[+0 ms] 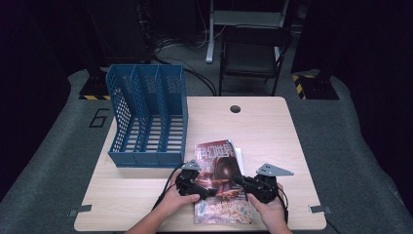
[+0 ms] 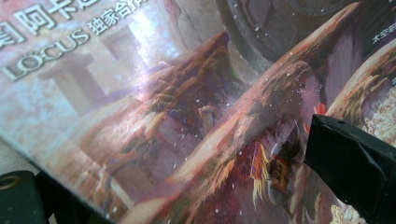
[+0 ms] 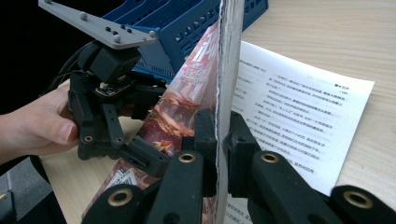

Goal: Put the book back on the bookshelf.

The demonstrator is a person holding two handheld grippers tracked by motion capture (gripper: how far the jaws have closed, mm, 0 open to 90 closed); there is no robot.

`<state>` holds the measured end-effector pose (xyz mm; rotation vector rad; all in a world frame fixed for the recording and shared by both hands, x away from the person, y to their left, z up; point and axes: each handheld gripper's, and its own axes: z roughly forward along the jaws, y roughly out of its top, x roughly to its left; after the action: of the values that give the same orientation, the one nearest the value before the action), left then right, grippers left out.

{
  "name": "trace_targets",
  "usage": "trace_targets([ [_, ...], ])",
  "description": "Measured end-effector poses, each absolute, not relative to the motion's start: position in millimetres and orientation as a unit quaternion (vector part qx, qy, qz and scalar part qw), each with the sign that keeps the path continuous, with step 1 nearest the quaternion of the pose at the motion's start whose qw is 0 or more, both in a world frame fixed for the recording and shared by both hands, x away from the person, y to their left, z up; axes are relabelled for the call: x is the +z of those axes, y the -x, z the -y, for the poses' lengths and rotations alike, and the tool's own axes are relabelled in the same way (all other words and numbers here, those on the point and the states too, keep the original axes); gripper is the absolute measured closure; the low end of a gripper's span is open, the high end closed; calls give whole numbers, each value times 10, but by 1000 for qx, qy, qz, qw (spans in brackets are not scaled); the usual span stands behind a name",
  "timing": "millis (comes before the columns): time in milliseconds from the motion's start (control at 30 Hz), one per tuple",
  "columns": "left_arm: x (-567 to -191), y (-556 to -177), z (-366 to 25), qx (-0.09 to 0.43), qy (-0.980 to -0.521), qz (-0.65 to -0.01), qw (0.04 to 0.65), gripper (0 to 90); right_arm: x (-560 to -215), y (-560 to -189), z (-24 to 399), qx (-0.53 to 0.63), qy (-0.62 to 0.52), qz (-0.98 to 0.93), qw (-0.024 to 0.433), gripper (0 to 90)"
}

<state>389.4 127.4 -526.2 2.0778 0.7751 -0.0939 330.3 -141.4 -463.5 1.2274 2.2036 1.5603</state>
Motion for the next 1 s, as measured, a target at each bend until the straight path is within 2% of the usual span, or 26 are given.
trace_targets([
  [800,-5287,-3838,-1208,14,-848,-298,438,55,-4846,-3540,1515,493,-453,-741,52,821],
  [1000,-5285,-3842,-1221,23,-848,-298,438,96,-4895,-3578,1534,481,-468,-740,44,779],
])
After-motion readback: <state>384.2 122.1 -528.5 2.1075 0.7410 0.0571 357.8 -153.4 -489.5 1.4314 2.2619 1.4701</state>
